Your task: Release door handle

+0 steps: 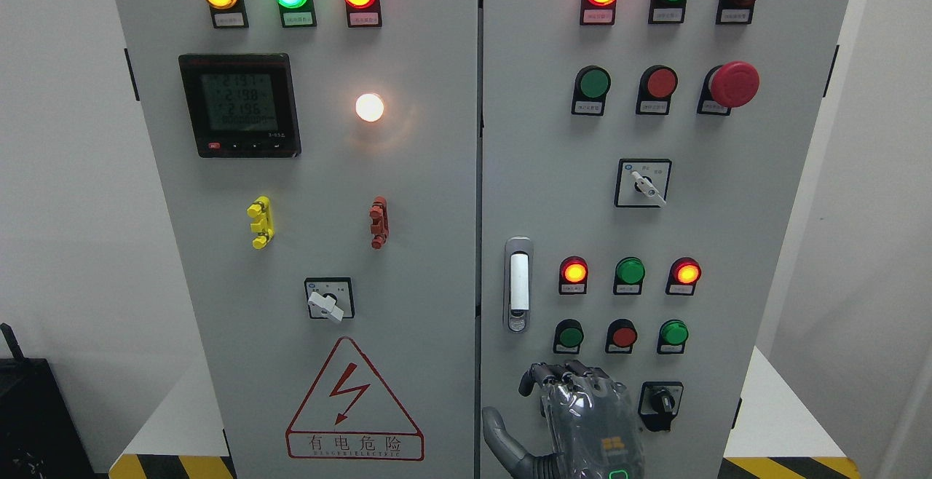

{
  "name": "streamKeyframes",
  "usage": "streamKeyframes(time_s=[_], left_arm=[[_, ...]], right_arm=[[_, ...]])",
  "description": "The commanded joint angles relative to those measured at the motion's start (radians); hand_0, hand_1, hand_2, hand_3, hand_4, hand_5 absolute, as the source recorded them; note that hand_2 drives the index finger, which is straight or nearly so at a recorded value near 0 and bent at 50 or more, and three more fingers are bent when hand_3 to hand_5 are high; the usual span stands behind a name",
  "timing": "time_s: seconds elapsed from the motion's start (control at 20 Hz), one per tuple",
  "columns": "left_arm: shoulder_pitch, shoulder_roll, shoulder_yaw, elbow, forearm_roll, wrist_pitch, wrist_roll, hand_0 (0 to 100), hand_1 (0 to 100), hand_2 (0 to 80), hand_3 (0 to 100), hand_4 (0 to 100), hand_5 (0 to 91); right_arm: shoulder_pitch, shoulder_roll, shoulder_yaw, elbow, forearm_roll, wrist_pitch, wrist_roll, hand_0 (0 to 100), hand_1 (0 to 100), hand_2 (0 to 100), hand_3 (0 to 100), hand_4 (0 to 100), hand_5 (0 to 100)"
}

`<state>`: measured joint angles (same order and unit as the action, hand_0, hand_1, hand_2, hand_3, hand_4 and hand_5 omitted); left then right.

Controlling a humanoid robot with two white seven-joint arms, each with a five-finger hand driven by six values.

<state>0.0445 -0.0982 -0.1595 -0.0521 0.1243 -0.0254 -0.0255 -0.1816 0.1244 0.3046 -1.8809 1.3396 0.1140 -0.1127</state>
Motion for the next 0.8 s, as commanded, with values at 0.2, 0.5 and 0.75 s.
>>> streamKeyframes(time_s=[0.2, 0.5, 0.75], left_arm=[[0.000, 0.000, 0.000, 0.000, 0.000, -0.002, -0.001, 0, 0, 4.7, 11, 0, 0.0], [0.000, 0.000, 0.000, 0.000, 0.000, -0.002, -0.001, 0, 0, 4.7, 11, 0, 0.0], [0.000, 0.000, 0.000, 0.000, 0.000, -0.002, -0.001, 0, 0, 4.8, 11, 0, 0.0]], right_arm=[[-0.024, 0.000, -0.015, -0.017, 0.009, 0.013, 0.005, 22, 28, 71, 92, 74, 66], [-0.090, -0.006, -0.013, 0.000, 0.018, 0.050, 0.037, 21, 28, 73, 94, 74, 66], [-0.136, -0.006, -0.012, 0.008, 0.099, 0.050, 0.063, 20, 29, 73, 94, 75, 66]])
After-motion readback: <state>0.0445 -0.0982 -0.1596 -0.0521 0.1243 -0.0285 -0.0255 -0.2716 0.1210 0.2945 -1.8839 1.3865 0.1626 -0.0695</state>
